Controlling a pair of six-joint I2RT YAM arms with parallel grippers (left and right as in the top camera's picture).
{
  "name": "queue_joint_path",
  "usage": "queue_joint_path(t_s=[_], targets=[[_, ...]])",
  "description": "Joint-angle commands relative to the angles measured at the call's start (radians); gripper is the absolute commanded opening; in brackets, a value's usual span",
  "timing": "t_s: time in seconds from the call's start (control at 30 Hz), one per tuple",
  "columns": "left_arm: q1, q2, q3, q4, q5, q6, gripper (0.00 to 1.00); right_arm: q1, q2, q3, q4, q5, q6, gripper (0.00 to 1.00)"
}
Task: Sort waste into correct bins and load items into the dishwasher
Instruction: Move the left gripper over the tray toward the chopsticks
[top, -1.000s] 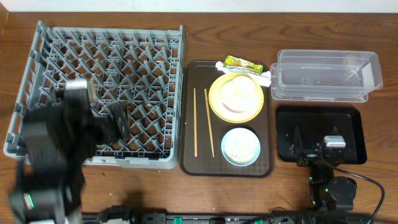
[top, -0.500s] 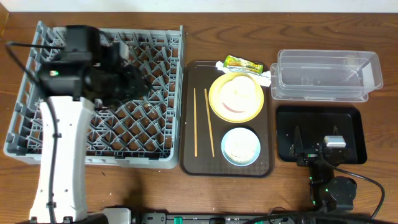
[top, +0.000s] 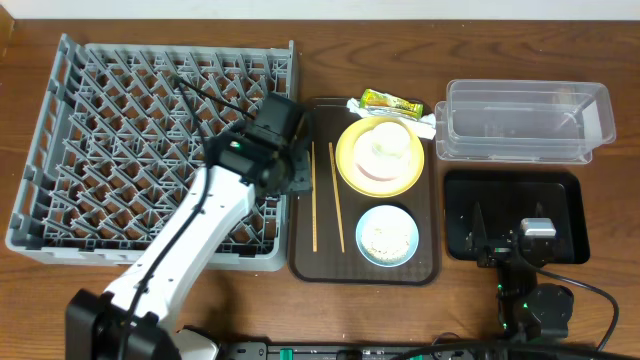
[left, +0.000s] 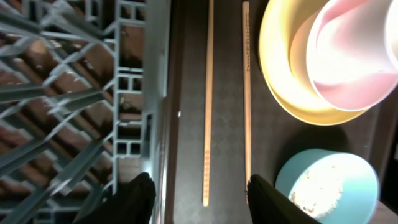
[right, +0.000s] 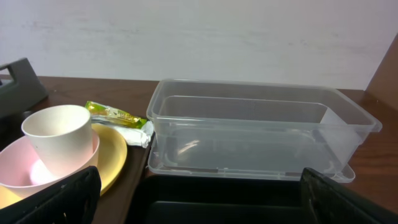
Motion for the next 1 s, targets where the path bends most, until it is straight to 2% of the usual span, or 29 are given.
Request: queue_joint_path(t_s=[0.0, 0.13, 0.2, 0.4, 0.97], targets=[[-0.018, 0.026, -0.013, 0.042, -0.035, -0.018, 0.49, -0.001, -0.005, -0.002, -0.004, -0.005, 0.007, 0.99], [-0.041, 0.058, -0.013, 0.089, -0.040, -0.016, 0.45, -0.001, -0.005, -0.002, -0.004, -0.004, 0.007, 0.99], [-0.076, 0.095, -0.013, 0.129, -0.115, -0.016, 0.45, -0.001, -0.005, -0.001, -0.004, -0.004, 0.007, 0.99], [-0.122, 0.201, -0.013, 0.183, -0.182, -0.015, 0.45, -0.001, -0.005, -0.002, -0.004, -0.004, 0.007, 0.99], [-0.122, 0.315, -0.013, 0.237, -0.192, -0.016, 0.43, -0.001, -0.005, -0.002, -0.004, -0.005, 0.007, 0.99]])
